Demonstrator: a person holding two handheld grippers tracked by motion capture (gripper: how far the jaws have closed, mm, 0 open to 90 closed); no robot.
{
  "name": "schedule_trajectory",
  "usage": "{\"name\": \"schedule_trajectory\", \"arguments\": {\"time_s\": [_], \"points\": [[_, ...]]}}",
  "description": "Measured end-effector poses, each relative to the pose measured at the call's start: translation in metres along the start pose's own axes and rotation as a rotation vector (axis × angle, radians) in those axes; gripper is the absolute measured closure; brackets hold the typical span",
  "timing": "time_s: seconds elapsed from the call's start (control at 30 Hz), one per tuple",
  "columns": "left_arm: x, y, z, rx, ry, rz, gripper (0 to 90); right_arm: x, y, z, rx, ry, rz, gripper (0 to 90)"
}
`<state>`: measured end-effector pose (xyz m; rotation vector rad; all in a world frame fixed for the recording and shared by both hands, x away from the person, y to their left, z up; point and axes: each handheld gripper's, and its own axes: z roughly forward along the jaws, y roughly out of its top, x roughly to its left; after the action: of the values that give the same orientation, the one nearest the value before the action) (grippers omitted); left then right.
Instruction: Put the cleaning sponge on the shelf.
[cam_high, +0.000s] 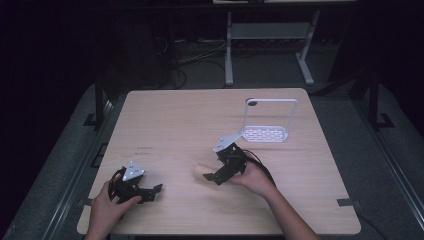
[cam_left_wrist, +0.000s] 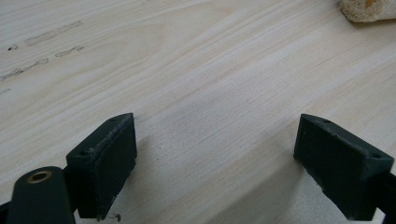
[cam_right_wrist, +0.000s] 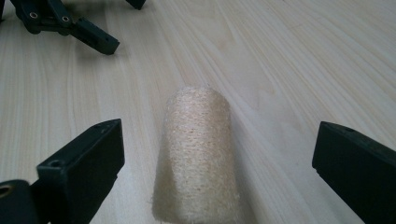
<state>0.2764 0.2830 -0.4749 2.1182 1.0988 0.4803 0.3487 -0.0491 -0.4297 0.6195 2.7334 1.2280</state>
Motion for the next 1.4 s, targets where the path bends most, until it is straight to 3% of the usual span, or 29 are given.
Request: {"name": "schedule_trajectory", "arguments": {"time_s": [0.63,0.7,0.97,1.2,1.4], "points": [[0.0,0.0,0.0,0.0,0.0,-0.003,12.6,0.005,-0.004,0.021,0.059,0.005,0.003,7.1],[0.0,0.0,0.0,0.0,0.0,-0.003,12.6,0.006,-0.005,0.023,0.065,0.013,-0.004,13.2],[0.0,0.0,0.0,0.0,0.001,-0.003,12.6,0.008,-0.005,0.03,0.098,-0.004,-0.002,14.8],[0.0,0.0,0.0,-0.001,0.001,-0.003,12.7,0.008,-0.005,0.032,0.115,-0.009,-0.015,26.2],[0.0,0.0,0.0,0.0,0.001,-0.003,12.7,0.009,-0.005,0.032,0.12,-0.002,-0.018,30.6]]}}
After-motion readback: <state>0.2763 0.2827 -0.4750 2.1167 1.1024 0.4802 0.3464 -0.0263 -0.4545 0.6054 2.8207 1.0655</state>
